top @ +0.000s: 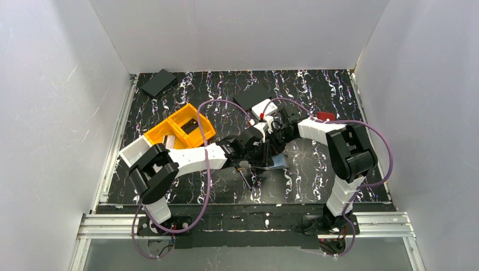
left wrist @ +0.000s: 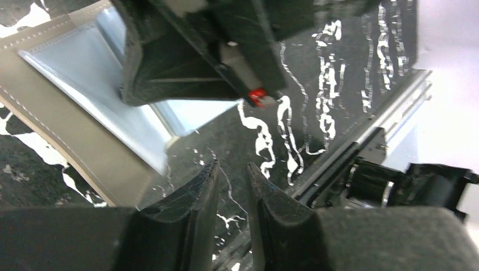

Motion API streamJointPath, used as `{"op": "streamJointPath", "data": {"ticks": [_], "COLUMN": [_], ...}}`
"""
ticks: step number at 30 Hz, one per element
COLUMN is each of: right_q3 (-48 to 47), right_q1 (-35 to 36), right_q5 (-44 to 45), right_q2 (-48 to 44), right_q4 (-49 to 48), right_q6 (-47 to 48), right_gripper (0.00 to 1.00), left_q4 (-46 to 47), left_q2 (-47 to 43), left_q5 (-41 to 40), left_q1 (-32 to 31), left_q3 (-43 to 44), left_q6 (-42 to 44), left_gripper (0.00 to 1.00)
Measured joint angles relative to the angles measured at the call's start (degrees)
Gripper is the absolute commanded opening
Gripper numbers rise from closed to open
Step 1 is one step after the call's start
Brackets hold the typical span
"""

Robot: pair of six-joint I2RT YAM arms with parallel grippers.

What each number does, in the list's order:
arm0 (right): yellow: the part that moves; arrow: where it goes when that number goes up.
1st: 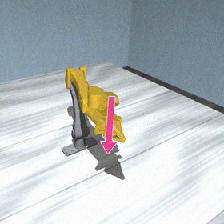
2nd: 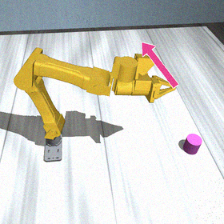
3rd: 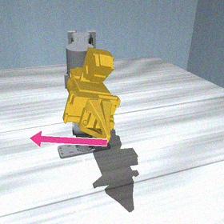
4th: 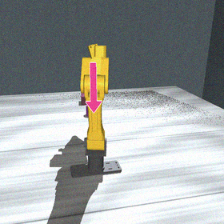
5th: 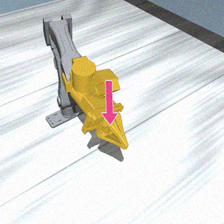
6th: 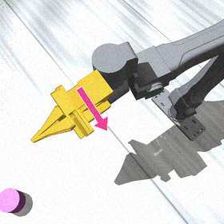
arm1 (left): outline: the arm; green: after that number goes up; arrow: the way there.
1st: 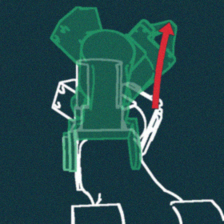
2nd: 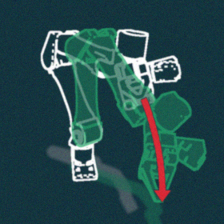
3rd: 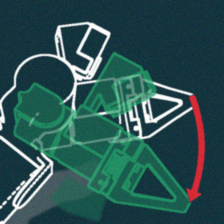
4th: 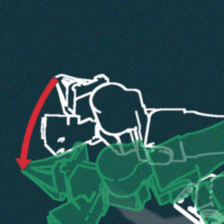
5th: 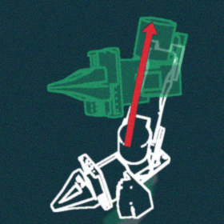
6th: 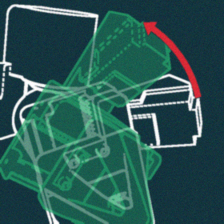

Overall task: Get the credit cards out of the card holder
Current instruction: Open the card holder at the center of the board.

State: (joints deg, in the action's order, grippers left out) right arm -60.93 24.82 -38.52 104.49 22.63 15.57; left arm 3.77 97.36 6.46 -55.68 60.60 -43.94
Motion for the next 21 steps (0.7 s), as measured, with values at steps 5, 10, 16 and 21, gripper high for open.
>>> {"op": "streamJointPath", "data": {"ticks": [5,10,16,21], "right_q3": [0.46,0.50,1.79,4.87], "right_q1": [0.00,-0.52,-2.99,-4.81], "right_q5": [-0.85,-1.11,-1.53,-0.13], "right_q2": [0.00,-0.07,-3.93,-11.06], "right_q4": [0.13,0.68,2.84,2.45], "right_q6": [0.55,1.42,3.85,4.55], "right_gripper": [0.05,0.09,0.22,0.26], "left_q4": [0.02,0.24,0.55,0.52], "left_q2": [3.32,3.69,6.91,8.00], "left_q5": [-2.23,-5.25,-6.69,-6.86], "left_q1": [0.28,1.27,3.32,3.45], "left_q3": [0.00,-0.24,-0.87,-1.09], "left_q6": [0.02,-0.68,-1.51,-1.73], "left_gripper": [0.14,0.14,0.14,0.14]}}
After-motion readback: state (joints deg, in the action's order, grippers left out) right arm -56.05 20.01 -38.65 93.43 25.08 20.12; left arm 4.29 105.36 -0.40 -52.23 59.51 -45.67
